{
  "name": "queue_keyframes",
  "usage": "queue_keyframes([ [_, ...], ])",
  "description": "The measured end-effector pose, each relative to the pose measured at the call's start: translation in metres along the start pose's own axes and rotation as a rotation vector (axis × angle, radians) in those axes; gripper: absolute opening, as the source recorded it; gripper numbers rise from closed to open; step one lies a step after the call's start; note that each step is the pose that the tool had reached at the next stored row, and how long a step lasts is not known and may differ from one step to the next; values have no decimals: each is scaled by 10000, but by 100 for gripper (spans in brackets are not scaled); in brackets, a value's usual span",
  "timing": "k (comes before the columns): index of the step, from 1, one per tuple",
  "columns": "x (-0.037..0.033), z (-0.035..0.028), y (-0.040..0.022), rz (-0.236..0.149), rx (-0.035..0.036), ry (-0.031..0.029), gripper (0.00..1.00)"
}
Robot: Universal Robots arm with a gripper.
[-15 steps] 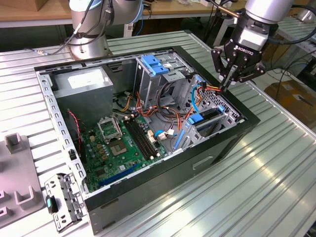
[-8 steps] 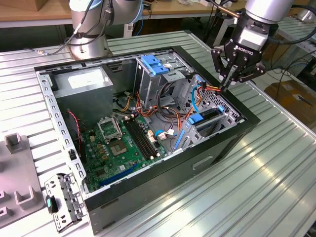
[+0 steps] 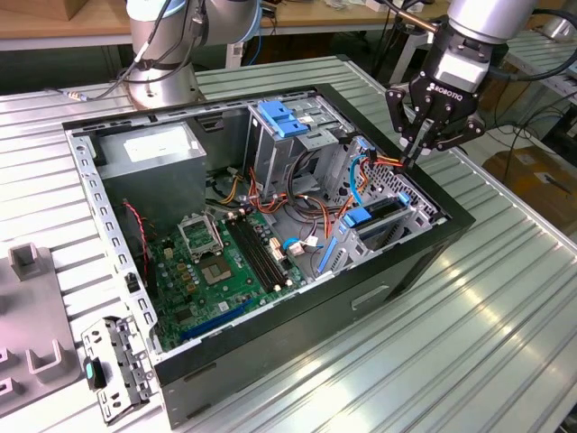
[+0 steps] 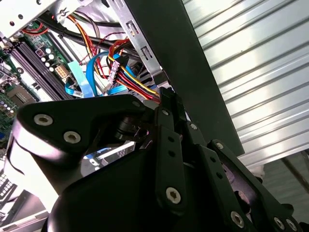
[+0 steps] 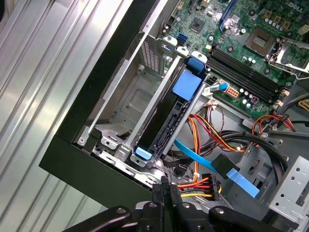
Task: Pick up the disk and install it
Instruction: 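Insert the first disk wire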
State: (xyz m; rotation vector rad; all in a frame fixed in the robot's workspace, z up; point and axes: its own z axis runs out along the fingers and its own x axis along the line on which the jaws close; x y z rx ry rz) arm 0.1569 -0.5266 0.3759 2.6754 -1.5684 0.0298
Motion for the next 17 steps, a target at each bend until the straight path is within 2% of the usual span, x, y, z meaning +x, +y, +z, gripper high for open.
queue_keyframes([
  [17,0,0,0,100,-3,-3,16],
])
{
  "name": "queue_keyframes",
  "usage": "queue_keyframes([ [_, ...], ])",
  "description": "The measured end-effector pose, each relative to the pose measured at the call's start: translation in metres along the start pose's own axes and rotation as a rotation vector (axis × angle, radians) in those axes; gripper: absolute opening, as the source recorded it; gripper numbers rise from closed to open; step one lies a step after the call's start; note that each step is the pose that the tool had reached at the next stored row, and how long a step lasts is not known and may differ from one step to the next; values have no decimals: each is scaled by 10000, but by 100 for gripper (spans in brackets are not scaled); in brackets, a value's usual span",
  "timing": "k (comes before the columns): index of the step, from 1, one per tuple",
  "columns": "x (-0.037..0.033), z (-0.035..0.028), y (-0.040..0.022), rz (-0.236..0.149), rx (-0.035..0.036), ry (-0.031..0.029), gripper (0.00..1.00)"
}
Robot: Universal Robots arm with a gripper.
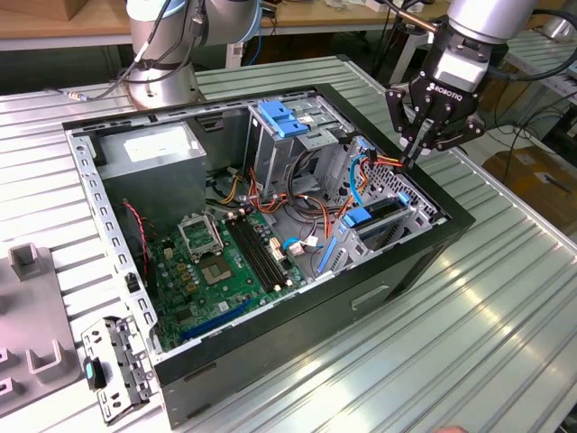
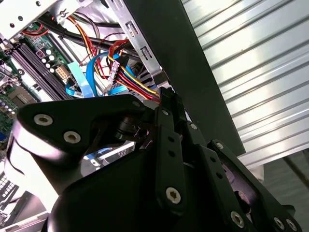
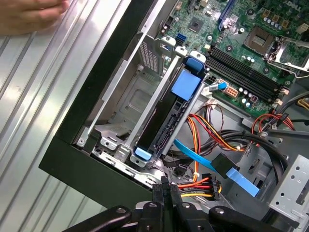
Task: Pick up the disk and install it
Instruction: 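Insert the first disk wire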
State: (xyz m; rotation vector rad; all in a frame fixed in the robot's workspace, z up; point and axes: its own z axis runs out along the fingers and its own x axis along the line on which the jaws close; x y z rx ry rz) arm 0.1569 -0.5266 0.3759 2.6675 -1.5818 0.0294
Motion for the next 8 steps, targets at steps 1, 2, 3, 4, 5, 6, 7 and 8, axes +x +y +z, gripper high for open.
queue_keyframes([
  [1,0,0,0,12,0,0,16],
  [2,0,0,0,16,-1,0,16],
  [3,0,0,0,20,-1,0,16],
  [4,0,0,0,27,-1,-1,16],
  [5,0,0,0,36,-2,-1,16],
  [6,0,0,0,42,-2,-1,16],
  [7,0,0,0,47,-2,-1,16],
  [8,0,0,0,52,-2,-1,16],
])
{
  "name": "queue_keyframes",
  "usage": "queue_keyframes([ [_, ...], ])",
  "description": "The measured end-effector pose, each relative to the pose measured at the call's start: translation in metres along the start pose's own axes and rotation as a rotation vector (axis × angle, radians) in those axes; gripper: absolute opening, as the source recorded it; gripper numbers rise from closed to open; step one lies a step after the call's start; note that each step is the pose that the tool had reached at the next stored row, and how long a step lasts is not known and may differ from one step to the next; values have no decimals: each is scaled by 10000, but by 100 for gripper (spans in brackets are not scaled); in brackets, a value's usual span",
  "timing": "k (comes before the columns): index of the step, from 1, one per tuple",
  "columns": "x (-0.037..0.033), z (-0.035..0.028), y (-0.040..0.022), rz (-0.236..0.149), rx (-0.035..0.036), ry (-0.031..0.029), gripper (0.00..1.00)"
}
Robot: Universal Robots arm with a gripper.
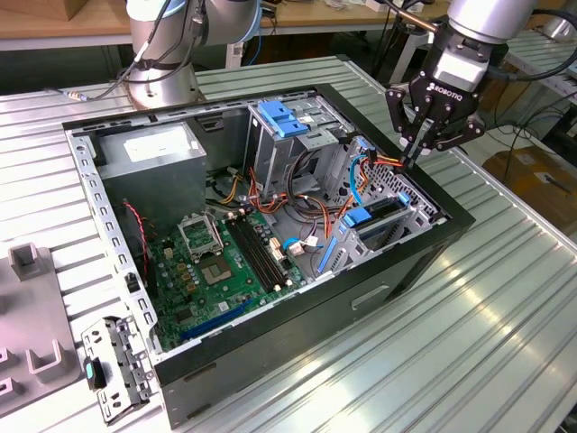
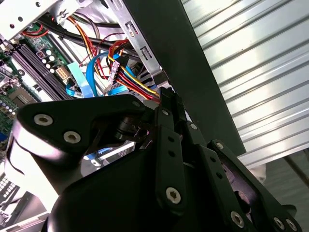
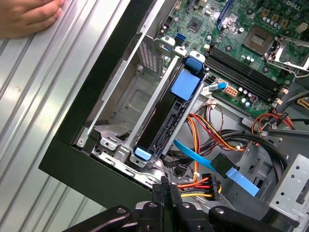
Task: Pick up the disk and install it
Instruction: 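Insert the first disk wire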
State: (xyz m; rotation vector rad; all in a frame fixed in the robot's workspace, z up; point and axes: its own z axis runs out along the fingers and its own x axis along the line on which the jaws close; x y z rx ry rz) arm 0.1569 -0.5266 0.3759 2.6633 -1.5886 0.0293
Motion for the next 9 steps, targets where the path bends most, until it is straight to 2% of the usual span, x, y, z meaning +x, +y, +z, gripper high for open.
queue_keyframes([
  [9,0,0,0,158,-6,-4,16],
])
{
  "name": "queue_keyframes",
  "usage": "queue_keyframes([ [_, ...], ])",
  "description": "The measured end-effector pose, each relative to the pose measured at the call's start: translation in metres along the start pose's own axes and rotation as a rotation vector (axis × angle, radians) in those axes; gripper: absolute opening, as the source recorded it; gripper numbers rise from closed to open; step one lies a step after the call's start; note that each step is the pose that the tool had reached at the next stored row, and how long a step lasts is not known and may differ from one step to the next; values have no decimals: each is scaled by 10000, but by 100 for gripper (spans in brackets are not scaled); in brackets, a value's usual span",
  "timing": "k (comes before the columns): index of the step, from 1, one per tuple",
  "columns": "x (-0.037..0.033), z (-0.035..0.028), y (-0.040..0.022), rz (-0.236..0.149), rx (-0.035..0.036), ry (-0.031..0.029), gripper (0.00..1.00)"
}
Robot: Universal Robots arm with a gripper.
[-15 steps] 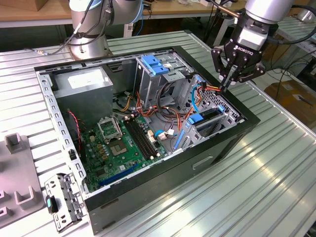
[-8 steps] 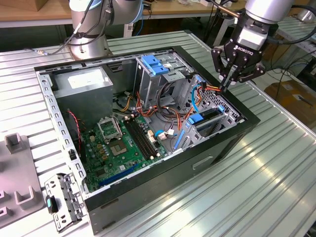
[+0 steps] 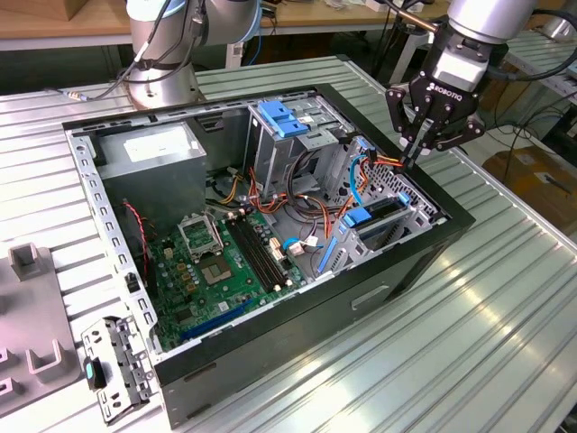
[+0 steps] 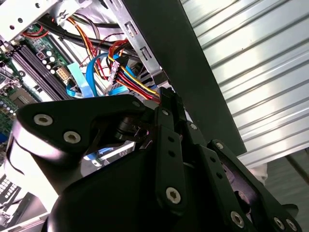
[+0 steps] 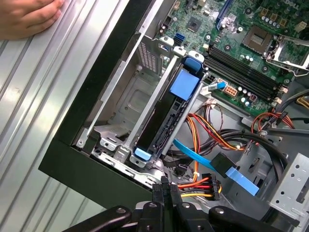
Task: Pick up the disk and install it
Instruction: 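Insert the first disk wire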
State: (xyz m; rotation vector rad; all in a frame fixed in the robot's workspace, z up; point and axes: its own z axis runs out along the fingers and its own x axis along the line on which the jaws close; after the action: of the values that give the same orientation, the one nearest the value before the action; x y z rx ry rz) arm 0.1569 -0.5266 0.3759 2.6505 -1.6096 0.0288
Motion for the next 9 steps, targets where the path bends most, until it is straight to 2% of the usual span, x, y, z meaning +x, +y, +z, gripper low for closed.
queue_keyframes([
  [5,0,1,0,666,-24,-17,16],
  [9,0,3,0,1582,-58,-40,16],
])
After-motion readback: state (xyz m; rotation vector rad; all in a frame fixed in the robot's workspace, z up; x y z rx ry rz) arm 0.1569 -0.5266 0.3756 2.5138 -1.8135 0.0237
